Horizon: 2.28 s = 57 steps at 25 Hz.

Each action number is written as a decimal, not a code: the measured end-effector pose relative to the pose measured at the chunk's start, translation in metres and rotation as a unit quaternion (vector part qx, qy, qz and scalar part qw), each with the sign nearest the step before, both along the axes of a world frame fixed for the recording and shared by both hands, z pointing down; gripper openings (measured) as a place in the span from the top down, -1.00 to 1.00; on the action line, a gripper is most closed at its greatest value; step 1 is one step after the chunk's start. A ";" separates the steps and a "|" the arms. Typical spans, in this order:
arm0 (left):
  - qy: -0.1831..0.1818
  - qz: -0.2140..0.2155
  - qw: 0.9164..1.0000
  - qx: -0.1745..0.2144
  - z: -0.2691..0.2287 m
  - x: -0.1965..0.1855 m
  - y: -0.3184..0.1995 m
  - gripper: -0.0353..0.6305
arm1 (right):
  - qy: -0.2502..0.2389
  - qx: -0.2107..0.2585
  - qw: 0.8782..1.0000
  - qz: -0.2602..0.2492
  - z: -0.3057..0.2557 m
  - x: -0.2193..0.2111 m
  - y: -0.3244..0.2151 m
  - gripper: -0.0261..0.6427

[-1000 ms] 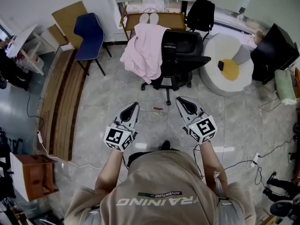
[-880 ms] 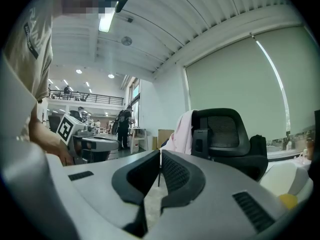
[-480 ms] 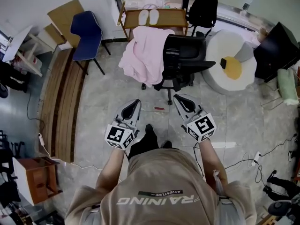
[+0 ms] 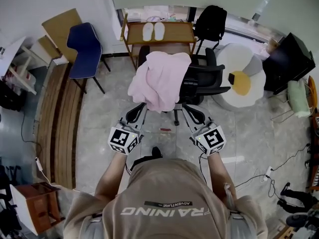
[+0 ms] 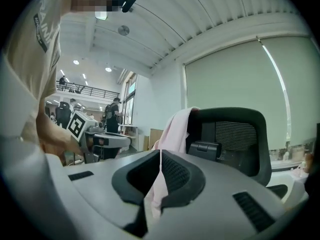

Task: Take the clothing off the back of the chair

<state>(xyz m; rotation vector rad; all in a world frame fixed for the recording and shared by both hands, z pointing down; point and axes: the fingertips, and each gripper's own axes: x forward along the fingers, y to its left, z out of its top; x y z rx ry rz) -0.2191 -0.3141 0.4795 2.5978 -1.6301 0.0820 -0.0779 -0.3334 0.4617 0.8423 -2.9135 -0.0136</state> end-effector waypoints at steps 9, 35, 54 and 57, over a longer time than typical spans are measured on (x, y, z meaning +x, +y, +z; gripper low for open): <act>-0.004 0.017 1.000 0.008 -0.004 -0.031 -0.053 0.85 | 0.013 0.019 1.000 0.011 -0.006 -0.034 -0.033 0.82; 0.002 0.068 0.997 -0.045 0.009 -0.043 -0.119 0.44 | 0.014 0.020 0.997 -0.067 -0.019 -0.052 -0.049 0.82; -0.058 0.200 0.977 -0.051 0.038 -0.009 -0.177 0.01 | 0.030 -0.001 0.999 -0.042 -0.004 -0.027 -0.039 0.82; -0.079 0.195 0.976 -0.051 0.039 -0.002 -0.183 0.00 | 0.031 -0.001 0.999 -0.035 -0.003 -0.022 -0.041 0.82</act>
